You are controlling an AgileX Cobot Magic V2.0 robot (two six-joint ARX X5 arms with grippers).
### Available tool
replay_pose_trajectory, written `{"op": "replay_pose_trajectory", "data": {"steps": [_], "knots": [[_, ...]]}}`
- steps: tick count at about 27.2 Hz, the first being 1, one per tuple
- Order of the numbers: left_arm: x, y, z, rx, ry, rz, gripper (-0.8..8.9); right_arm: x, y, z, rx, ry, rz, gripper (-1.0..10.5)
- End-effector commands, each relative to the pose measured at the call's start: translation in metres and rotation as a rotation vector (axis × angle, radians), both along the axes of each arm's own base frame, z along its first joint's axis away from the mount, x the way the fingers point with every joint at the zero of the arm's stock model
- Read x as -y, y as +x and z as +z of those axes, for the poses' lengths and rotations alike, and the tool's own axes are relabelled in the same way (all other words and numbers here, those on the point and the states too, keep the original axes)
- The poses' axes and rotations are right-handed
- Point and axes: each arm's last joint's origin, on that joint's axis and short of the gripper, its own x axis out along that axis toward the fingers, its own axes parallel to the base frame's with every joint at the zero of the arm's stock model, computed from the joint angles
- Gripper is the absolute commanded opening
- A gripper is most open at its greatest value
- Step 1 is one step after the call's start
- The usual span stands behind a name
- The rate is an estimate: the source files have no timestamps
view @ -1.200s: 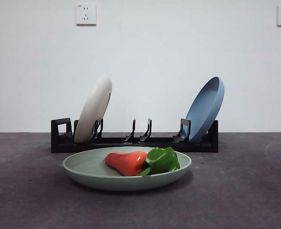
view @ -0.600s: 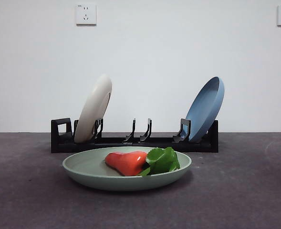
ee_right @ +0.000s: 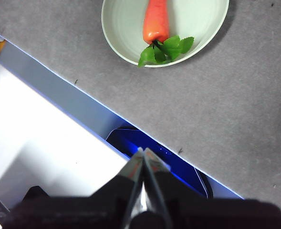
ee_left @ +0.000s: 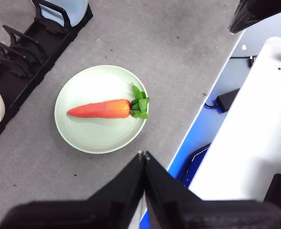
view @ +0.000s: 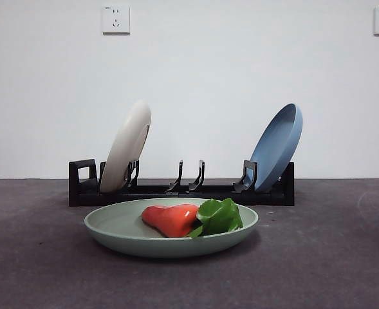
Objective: Take the green plate from the plate rack,put the plate on the table,take the carrot from the table,put the carrot in the plate
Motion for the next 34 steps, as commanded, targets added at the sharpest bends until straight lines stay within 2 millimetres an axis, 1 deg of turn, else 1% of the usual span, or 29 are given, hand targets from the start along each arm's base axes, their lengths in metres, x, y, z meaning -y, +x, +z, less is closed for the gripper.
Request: {"op": "replay_pose_trajectory", "data": {"steps": [1, 6, 9, 12, 15, 17, 20, 22, 25, 28, 32, 34], "knots": [[0.000, 0.000, 0.000, 0.001, -0.007, 0.004, -0.02, 0.000, 0.000, -0.001, 0.007, -0.001, 0.004, 0.0], [0.003, 0.002, 0.004, 0.028, -0.050, 0.003, -0.02, 0.000, 0.000, -0.001, 0.007, -0.001, 0.004, 0.0], [0.000, 0.008, 0.012, 0.153, -0.072, 0.048, -0.02, 0.000, 0.000, -0.001, 0.007, -0.001, 0.004, 0.0], [-0.005, 0.023, 0.026, 0.326, -0.147, 0.096, -0.02, 0.000, 0.000, -0.001, 0.007, -0.001, 0.004, 0.0], [-0.018, 0.037, 0.039, 0.450, -0.280, 0.181, -0.02, 0.000, -0.001, 0.000, 0.008, 0.000, 0.004, 0.0], [-0.033, 0.044, 0.044, 0.507, -0.363, 0.223, -0.02, 0.000, -0.001, 0.000, 0.008, 0.000, 0.004, 0.0], [-0.055, 0.048, 0.040, 0.577, -0.434, 0.264, -0.02, 0.000, -0.001, 0.000, 0.008, 0.000, 0.004, 0.0], [-0.069, 0.046, 0.031, 0.624, -0.453, 0.307, -0.02, 0.000, -0.001, 0.000, 0.008, 0.000, 0.004, 0.0], [-0.088, 0.039, 0.007, 0.688, -0.440, 0.414, -0.02, 0.000, 0.000, 0.000, 0.007, 0.000, 0.004, 0.0], [-0.101, 0.030, -0.026, 0.728, -0.418, 0.499, -0.02, 0.000, -0.001, 0.000, 0.008, 0.000, 0.004, 0.0], [-0.112, 0.020, -0.080, 0.718, -0.372, 0.592, -0.02, 0.000, -0.001, 0.000, 0.008, 0.000, 0.004, 0.0], [-0.116, 0.018, -0.107, 0.699, -0.357, 0.631, -0.02, 0.000, -0.001, 0.000, 0.008, 0.000, 0.004, 0.0]]}}
